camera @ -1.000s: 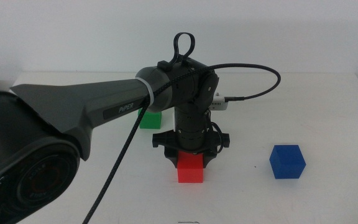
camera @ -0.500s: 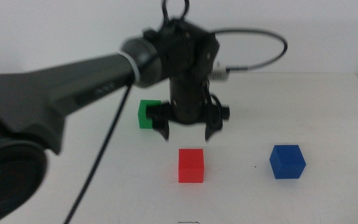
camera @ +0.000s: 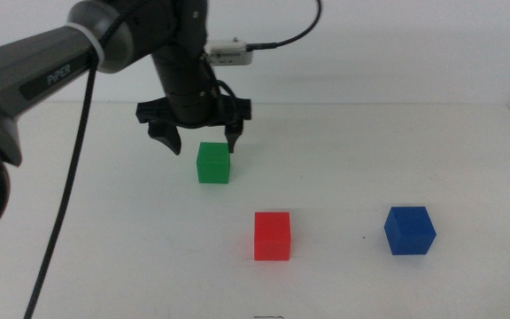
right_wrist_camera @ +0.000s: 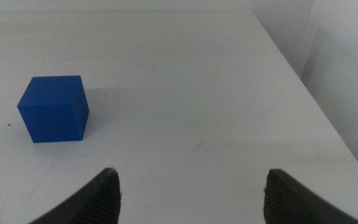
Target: Stack red cubes first, then green, then blue cubes in a specific spot.
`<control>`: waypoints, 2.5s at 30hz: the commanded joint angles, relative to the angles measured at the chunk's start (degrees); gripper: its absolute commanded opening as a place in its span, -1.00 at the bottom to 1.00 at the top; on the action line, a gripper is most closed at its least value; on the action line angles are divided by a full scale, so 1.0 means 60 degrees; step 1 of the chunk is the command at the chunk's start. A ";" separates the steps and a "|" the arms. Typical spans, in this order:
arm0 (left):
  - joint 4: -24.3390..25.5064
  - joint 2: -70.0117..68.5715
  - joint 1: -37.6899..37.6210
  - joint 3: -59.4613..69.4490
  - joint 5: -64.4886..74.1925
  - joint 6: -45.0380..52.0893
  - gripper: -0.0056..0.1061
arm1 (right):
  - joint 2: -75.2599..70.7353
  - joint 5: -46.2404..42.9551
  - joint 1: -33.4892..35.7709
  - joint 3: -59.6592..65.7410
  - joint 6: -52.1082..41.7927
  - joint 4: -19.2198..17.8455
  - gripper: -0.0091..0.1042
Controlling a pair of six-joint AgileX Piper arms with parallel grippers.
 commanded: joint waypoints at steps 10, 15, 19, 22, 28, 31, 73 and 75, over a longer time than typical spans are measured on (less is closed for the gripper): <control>-0.0879 0.1109 0.0641 -0.1670 -0.0922 0.0911 0.73 | -0.0212 -0.0690 -0.0058 -0.0131 -0.0117 -0.0141 0.21; -0.0663 0.1918 0.0641 -0.2394 -0.0922 0.0911 0.73 | -0.0212 -0.0690 -0.0058 -0.0131 -0.0117 -0.0141 0.21; -0.0606 0.2301 0.0641 -0.2507 -0.1197 0.0920 0.73 | -0.0212 -0.0690 -0.0058 -0.0131 -0.0117 -0.0141 0.21; -0.0629 0.2468 0.0641 -0.2513 -0.1502 0.1095 0.72 | -0.0212 -0.0690 -0.0058 -0.0131 -0.0117 -0.0141 0.21; -0.0716 0.2518 0.0641 -0.2513 -0.1561 0.1339 0.35 | -0.0212 -0.0690 -0.0058 -0.0131 -0.0117 -0.0141 0.21; -0.0700 0.2518 0.0641 -0.2513 -0.1430 0.1223 -0.02 | -0.0212 -0.0690 -0.0058 -0.0131 -0.0117 -0.0141 0.21; 0.0364 -0.1112 -0.2732 0.1395 -0.0993 -0.3062 -0.93 | -0.0212 -0.0682 -0.0058 -0.0131 -0.0117 -0.0141 0.21; 0.0370 -0.0999 -0.2732 0.1395 -0.1017 -0.3149 -0.93 | -0.0212 -0.0682 -0.0058 -0.0131 -0.0117 -0.0141 0.21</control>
